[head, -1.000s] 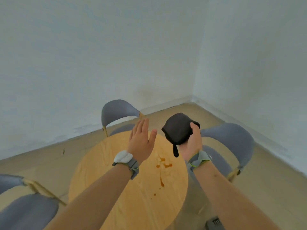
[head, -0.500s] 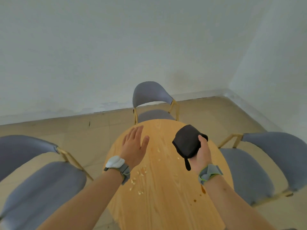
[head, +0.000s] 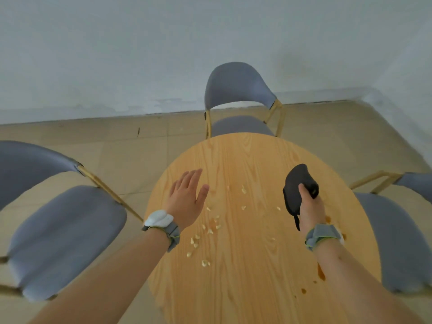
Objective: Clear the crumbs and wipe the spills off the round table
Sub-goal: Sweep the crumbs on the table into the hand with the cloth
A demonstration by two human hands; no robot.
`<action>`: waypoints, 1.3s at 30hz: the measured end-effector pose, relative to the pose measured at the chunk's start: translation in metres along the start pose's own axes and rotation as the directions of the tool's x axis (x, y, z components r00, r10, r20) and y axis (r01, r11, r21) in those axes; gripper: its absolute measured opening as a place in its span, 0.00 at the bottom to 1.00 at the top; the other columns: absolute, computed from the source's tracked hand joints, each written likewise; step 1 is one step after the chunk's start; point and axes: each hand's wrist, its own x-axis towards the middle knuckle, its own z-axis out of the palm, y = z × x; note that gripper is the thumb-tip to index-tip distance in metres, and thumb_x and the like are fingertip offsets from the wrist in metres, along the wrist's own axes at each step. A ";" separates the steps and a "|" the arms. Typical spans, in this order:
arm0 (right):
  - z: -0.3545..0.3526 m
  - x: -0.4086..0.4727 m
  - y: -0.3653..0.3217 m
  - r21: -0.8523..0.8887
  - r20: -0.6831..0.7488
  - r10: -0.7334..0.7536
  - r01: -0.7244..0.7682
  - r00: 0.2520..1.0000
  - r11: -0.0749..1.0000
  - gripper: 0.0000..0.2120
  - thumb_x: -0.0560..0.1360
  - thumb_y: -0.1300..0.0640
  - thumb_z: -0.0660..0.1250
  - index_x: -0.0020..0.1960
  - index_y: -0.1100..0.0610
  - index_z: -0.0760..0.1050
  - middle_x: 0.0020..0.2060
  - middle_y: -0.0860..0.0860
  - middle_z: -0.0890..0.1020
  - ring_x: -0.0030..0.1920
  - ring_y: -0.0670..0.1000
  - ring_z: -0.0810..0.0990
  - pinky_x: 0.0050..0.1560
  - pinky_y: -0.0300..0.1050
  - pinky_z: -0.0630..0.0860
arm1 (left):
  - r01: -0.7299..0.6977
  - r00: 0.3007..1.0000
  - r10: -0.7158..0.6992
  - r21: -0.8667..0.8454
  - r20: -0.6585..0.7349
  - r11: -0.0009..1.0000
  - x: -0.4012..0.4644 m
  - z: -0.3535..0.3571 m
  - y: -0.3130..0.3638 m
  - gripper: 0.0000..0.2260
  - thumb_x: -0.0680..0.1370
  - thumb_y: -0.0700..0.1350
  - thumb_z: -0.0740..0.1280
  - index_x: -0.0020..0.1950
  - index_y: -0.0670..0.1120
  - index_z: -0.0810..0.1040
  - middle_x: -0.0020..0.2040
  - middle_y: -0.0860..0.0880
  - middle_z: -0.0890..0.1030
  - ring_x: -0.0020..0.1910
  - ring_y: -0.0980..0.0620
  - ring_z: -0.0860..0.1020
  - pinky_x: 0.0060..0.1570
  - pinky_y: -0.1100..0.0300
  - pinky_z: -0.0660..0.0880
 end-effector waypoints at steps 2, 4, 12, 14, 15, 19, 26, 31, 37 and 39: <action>-0.001 0.025 0.023 -0.181 -0.009 -0.074 0.071 0.997 0.981 0.19 0.78 0.43 0.63 0.64 0.52 0.75 0.35 0.48 0.76 0.37 0.50 0.75 0.36 0.46 0.68 | 0.006 1.000 -0.006 0.008 -0.002 1.000 0.010 0.016 -0.012 0.29 0.83 0.62 0.46 0.81 0.50 0.56 0.79 0.51 0.63 0.80 0.51 0.55 0.78 0.47 0.55; -0.001 0.044 0.044 -0.311 0.004 -0.096 0.093 0.995 0.946 0.18 0.79 0.44 0.61 0.63 0.53 0.74 0.39 0.49 0.78 0.37 0.49 0.74 0.34 0.45 0.66 | 0.025 1.000 -0.025 0.025 -0.010 0.999 0.018 0.027 -0.027 0.29 0.83 0.62 0.46 0.81 0.50 0.56 0.79 0.51 0.63 0.80 0.50 0.55 0.77 0.46 0.55; 0.039 0.073 0.111 -0.312 0.061 -0.078 0.093 0.995 0.946 0.21 0.76 0.40 0.62 0.68 0.41 0.72 0.49 0.32 0.77 0.51 0.44 0.75 0.49 0.43 0.69 | 0.115 0.993 -0.114 0.144 -0.015 0.983 0.057 0.055 -0.136 0.32 0.81 0.65 0.43 0.81 0.52 0.56 0.80 0.47 0.61 0.80 0.45 0.54 0.77 0.43 0.54; 0.056 0.073 0.114 -0.329 0.105 -0.095 0.124 0.990 0.936 0.19 0.76 0.42 0.63 0.66 0.41 0.73 0.46 0.28 0.76 0.49 0.40 0.75 0.47 0.39 0.69 | 0.137 0.991 -0.137 0.156 -0.009 0.978 0.060 0.064 -0.161 0.31 0.81 0.67 0.43 0.80 0.55 0.56 0.81 0.49 0.60 0.80 0.45 0.54 0.76 0.41 0.55; 0.064 0.073 0.114 -0.333 0.149 -0.105 0.150 0.983 0.931 0.18 0.77 0.43 0.63 0.66 0.41 0.74 0.46 0.28 0.76 0.50 0.41 0.76 0.48 0.39 0.69 | 0.142 0.990 -0.143 0.159 -0.006 0.977 0.060 0.068 -0.171 0.31 0.80 0.68 0.43 0.79 0.56 0.56 0.81 0.50 0.60 0.80 0.45 0.54 0.75 0.41 0.56; 0.095 0.069 0.113 -0.389 0.352 -0.102 0.245 0.930 0.888 0.18 0.78 0.44 0.63 0.68 0.42 0.73 0.53 0.35 0.79 0.54 0.44 0.76 0.52 0.40 0.69 | 0.161 0.984 -0.167 0.100 0.054 0.982 0.051 0.077 -0.194 0.33 0.78 0.72 0.41 0.79 0.58 0.53 0.81 0.50 0.57 0.79 0.44 0.55 0.75 0.41 0.58; 0.128 0.050 0.115 -0.413 0.548 -0.021 0.292 0.836 0.863 0.24 0.78 0.49 0.63 0.74 0.45 0.67 0.65 0.46 0.77 0.65 0.49 0.74 0.59 0.41 0.72 | 0.171 0.978 -0.179 0.071 0.109 0.983 0.029 0.085 -0.191 0.29 0.80 0.68 0.43 0.80 0.61 0.45 0.83 0.53 0.48 0.81 0.45 0.51 0.75 0.40 0.58; 0.133 0.016 0.126 -0.417 0.642 0.041 0.304 0.765 0.857 0.26 0.75 0.46 0.64 0.73 0.43 0.68 0.72 0.47 0.71 0.75 0.47 0.63 0.75 0.52 0.57 | 0.146 0.981 -0.162 0.142 0.103 0.979 0.017 0.085 -0.184 0.27 0.82 0.64 0.45 0.81 0.61 0.47 0.83 0.52 0.46 0.81 0.47 0.46 0.77 0.42 0.52; 0.130 -0.024 0.147 -0.451 0.728 0.050 0.422 0.684 0.787 0.22 0.79 0.52 0.64 0.70 0.36 0.67 0.70 0.40 0.68 0.72 0.37 0.57 0.74 0.48 0.55 | 0.125 0.984 -0.145 0.172 0.108 0.977 0.011 0.084 -0.180 0.26 0.83 0.62 0.46 0.81 0.60 0.50 0.83 0.51 0.47 0.81 0.45 0.45 0.77 0.42 0.51; 0.127 -0.034 0.150 -0.446 0.755 0.048 0.460 0.654 0.768 0.21 0.79 0.53 0.64 0.68 0.35 0.68 0.71 0.38 0.69 0.72 0.36 0.56 0.73 0.44 0.54 | 0.117 0.986 -0.137 0.182 0.099 0.976 0.006 0.085 -0.180 0.25 0.83 0.62 0.46 0.80 0.60 0.53 0.83 0.51 0.48 0.81 0.44 0.46 0.77 0.42 0.52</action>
